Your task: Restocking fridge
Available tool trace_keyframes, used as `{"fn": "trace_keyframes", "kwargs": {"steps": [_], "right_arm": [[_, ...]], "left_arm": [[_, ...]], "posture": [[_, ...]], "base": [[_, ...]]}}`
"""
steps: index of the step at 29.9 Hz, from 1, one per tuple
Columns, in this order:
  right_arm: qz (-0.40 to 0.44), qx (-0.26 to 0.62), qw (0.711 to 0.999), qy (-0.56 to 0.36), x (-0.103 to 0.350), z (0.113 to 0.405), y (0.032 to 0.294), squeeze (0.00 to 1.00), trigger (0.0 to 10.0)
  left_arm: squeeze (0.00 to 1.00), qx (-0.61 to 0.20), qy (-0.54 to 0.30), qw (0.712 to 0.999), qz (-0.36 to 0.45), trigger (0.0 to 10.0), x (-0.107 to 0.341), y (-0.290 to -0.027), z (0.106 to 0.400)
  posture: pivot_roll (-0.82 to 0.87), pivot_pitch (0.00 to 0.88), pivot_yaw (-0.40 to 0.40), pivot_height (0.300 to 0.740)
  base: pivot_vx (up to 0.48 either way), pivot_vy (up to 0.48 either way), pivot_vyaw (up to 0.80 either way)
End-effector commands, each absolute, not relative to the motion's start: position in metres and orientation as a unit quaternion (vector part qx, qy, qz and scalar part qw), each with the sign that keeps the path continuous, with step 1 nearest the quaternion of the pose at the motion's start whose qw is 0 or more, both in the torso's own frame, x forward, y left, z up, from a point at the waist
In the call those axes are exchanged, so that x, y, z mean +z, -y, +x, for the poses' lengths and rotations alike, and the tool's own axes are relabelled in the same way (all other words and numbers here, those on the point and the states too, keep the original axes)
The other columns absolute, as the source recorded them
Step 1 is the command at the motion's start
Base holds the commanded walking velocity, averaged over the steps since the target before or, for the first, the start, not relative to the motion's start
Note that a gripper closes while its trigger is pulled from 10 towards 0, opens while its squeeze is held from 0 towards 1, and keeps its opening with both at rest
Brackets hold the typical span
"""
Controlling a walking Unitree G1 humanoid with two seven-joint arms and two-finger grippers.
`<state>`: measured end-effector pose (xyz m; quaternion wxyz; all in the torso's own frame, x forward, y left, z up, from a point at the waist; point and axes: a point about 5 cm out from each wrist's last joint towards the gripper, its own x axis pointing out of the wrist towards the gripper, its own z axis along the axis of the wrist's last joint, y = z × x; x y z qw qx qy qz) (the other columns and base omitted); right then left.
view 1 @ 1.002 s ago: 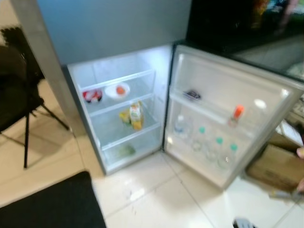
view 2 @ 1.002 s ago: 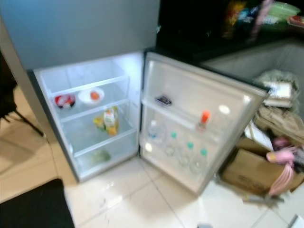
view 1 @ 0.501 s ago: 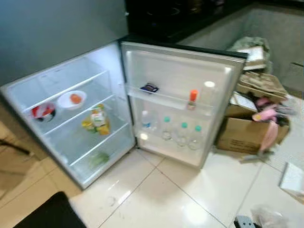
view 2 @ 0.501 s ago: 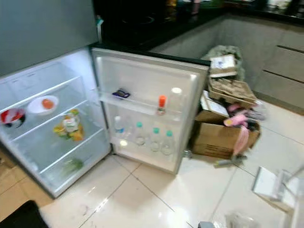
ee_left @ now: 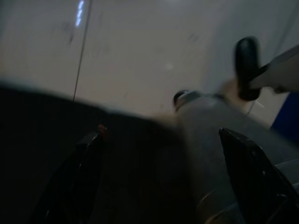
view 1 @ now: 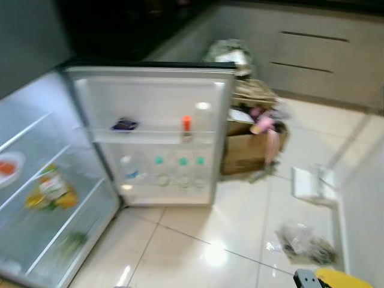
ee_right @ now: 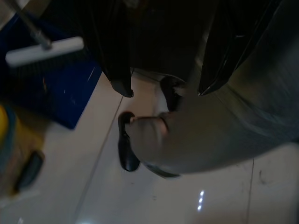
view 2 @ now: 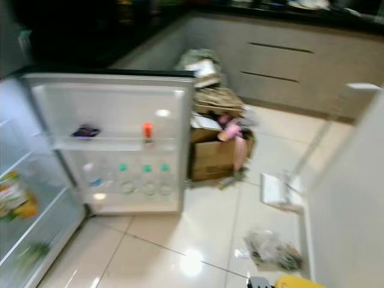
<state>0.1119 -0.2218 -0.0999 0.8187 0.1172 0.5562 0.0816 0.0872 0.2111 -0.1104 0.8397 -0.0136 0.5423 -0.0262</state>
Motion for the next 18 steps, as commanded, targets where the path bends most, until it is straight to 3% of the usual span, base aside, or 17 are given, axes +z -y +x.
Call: {"fn": "trace_keyframes", "kwargs": {"steps": [1, 6, 12, 18], "right_arm": [[0.120, 0.076, 0.827, -0.543, -0.0977, 0.1206, 0.2207, 0.00, 10.0], [0.123, 0.068, 0.831, -0.538, -0.0975, 0.1220, 0.2208, 0.00, 10.0], [0.127, 0.063, 0.837, -0.528, -0.0966, 0.1248, 0.2204, 0.00, 10.0], [0.131, 0.063, 0.838, -0.525, -0.0965, 0.1256, 0.2198, 0.00, 10.0]], "left_arm": [[0.00, -0.033, -0.556, 0.830, -0.014, 10.0, -0.1134, -0.2077, 0.0751], [0.00, -0.035, -0.554, 0.831, -0.011, 10.0, -0.1131, -0.2082, 0.0759], [0.00, -0.038, -0.553, 0.832, -0.005, 10.0, -0.1126, -0.2094, 0.0770], [0.00, -0.025, -0.548, 0.836, 0.008, 10.0, -0.1108, -0.2163, 0.0808]], "posture": [[-0.08, 0.000, -0.022, 0.740], [-0.08, 0.000, -0.020, 0.740], [-0.08, 0.000, -0.019, 0.740], [-0.08, 0.000, -0.014, 0.740]], "base": [[0.000, 0.000, -0.79], [0.000, 0.000, -0.79], [0.000, 0.000, 0.00], [0.000, -0.361, 0.00]]}}
